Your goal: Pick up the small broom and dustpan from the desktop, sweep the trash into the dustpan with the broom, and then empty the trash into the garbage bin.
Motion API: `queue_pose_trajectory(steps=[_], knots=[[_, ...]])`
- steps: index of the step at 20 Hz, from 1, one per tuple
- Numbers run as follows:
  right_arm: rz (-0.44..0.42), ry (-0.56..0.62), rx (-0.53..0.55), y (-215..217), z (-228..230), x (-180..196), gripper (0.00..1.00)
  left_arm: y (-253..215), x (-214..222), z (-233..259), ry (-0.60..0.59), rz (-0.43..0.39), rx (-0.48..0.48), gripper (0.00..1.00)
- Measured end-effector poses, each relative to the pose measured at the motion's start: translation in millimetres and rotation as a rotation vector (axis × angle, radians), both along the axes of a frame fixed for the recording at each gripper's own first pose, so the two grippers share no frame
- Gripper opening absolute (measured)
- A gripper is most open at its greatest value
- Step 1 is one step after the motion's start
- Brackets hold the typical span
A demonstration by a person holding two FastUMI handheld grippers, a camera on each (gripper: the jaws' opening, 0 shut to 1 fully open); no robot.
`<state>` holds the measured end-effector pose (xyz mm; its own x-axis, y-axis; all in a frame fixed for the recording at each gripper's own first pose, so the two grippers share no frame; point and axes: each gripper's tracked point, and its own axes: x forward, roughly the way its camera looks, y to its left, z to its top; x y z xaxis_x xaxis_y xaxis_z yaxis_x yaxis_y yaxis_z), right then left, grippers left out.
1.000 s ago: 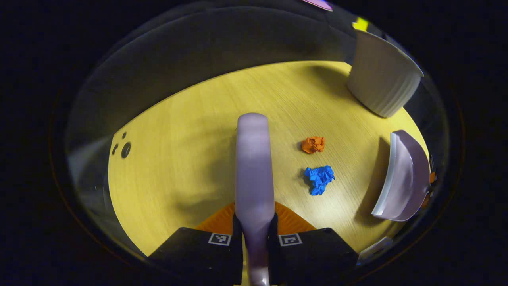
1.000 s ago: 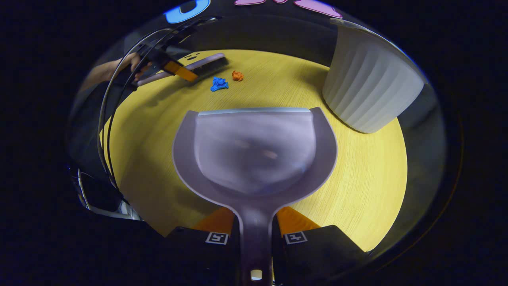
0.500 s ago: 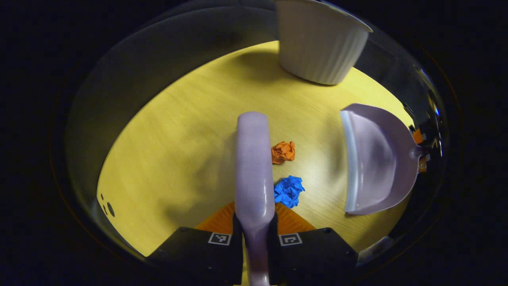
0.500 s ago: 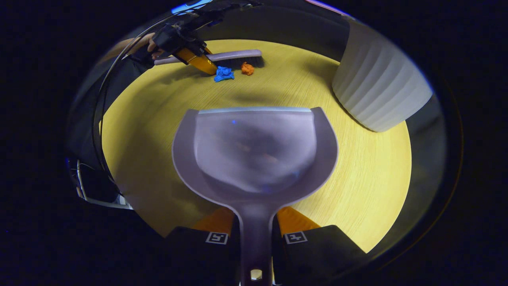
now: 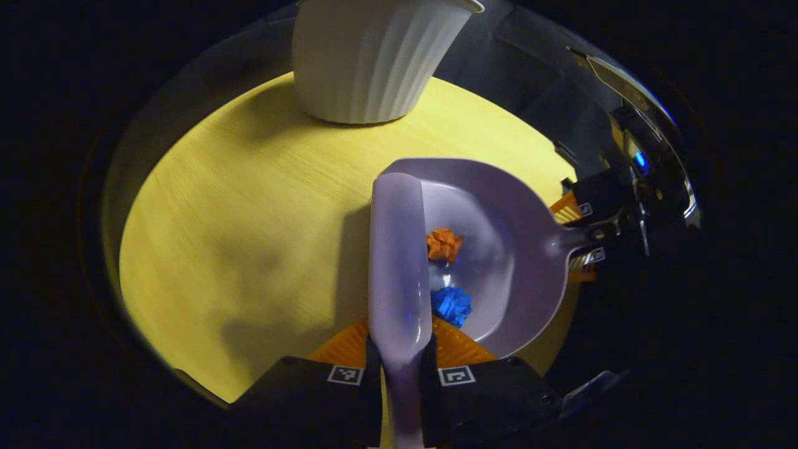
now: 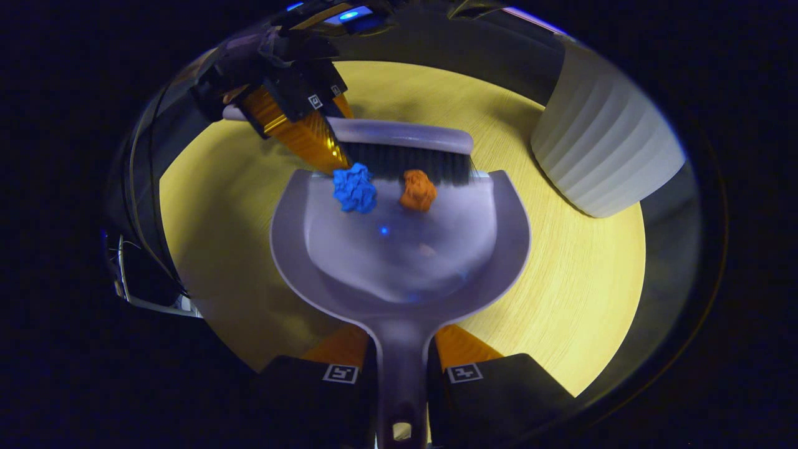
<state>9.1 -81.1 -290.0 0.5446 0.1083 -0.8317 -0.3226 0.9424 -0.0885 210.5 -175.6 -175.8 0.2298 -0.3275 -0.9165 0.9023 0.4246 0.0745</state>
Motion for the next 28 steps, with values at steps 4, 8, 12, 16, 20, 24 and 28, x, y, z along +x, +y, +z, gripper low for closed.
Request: queue_pose_trajectory(steps=[4,8,12,16,20,24,28], knots=[[-0.006,-0.023,-0.011,-3.5,1.9,-11.3,0.36,7.2,-1.6,13.0,-0.037,0.123,-0.08,0.29],[-0.034,-0.046,0.008,-4.7,1.7,-12.3,0.36,28.2,-9.4,42.2,-0.085,0.29,-0.221,0.29],[-0.052,-0.063,0.015,-5.5,20.6,-22.6,0.36,67.9,-25.7,50.6,-0.148,0.44,-0.335,0.29],[-0.03,-0.083,-0.002,-6.1,57.8,-30.3,0.36,116.8,-44.1,35.6,-0.227,0.547,-0.395,0.28],[0.025,-0.105,-0.016,-1.3,120.8,-29.1,0.36,153.3,-63.9,-11.9,-0.28,0.626,-0.429,0.29],[0.048,-0.15,-0.009,-3.6,196.6,-31.2,0.36,188.6,-83.4,-34.8,-0.291,0.688,-0.469,0.29],[0.011,-0.144,0.061,-2.5,265.5,-30.5,0.37,200.7,-111.1,-38.8,-0.276,0.743,-0.527,0.28]])
